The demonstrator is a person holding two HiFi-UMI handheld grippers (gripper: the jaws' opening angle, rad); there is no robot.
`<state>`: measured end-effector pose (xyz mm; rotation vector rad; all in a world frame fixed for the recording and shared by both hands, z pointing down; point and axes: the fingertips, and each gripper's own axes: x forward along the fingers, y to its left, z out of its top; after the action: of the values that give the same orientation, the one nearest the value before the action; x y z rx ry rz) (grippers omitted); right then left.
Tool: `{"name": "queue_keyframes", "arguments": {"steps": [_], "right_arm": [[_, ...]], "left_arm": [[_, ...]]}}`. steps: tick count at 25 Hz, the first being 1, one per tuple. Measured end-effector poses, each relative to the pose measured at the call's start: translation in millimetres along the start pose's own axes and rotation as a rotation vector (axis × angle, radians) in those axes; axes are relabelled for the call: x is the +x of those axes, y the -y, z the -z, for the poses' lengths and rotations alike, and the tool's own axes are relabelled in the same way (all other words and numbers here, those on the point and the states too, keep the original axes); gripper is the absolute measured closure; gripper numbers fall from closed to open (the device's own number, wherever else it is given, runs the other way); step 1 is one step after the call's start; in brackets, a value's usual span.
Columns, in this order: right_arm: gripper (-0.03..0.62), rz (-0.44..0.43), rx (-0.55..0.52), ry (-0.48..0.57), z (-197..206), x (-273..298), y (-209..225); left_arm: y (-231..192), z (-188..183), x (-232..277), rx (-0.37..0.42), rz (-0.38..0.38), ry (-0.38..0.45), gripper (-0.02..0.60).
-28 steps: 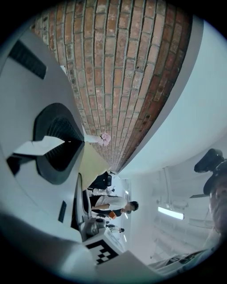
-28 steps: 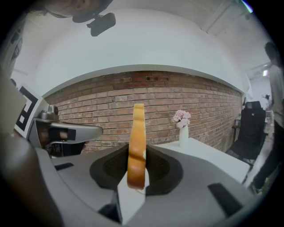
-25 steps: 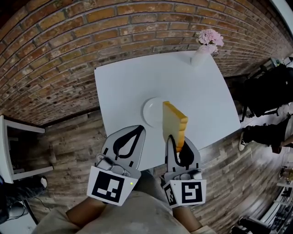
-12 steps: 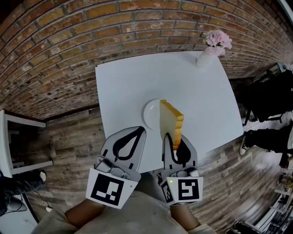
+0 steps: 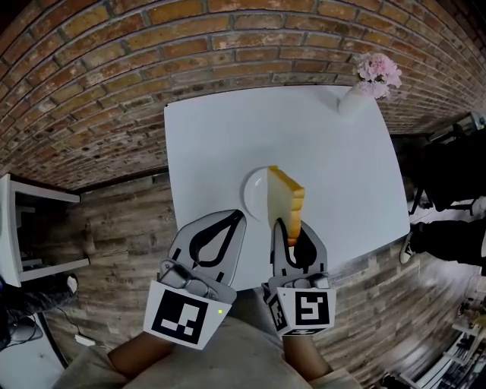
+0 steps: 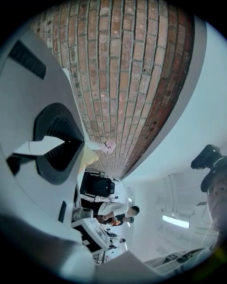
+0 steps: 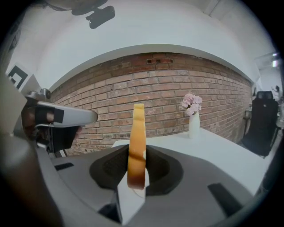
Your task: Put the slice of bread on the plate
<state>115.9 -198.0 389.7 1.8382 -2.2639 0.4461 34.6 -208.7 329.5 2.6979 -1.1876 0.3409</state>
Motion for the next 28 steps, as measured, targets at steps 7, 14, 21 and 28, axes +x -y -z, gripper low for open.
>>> {"name": "queue_keyframes", "arguments": {"steps": [7,14,21,28], "right_arm": [[0.499,-0.002,0.017,-0.038,17,14,3],[0.499,-0.003,0.008,-0.073,32,28,6],[0.499,-0.004,0.003,-0.111,48,38,11],[0.499,-0.009,0.01,-0.145,62,48,10]], "left_arm": [[-7,2,7,-0.011,-0.012,-0.008,0.572],[-12,6,10,-0.005,-0.019,-0.024,0.572],[-12,10,11,-0.01,-0.023,-0.034,0.572],[-17,13,12,-0.01,-0.03,-0.046,0.572]]}}
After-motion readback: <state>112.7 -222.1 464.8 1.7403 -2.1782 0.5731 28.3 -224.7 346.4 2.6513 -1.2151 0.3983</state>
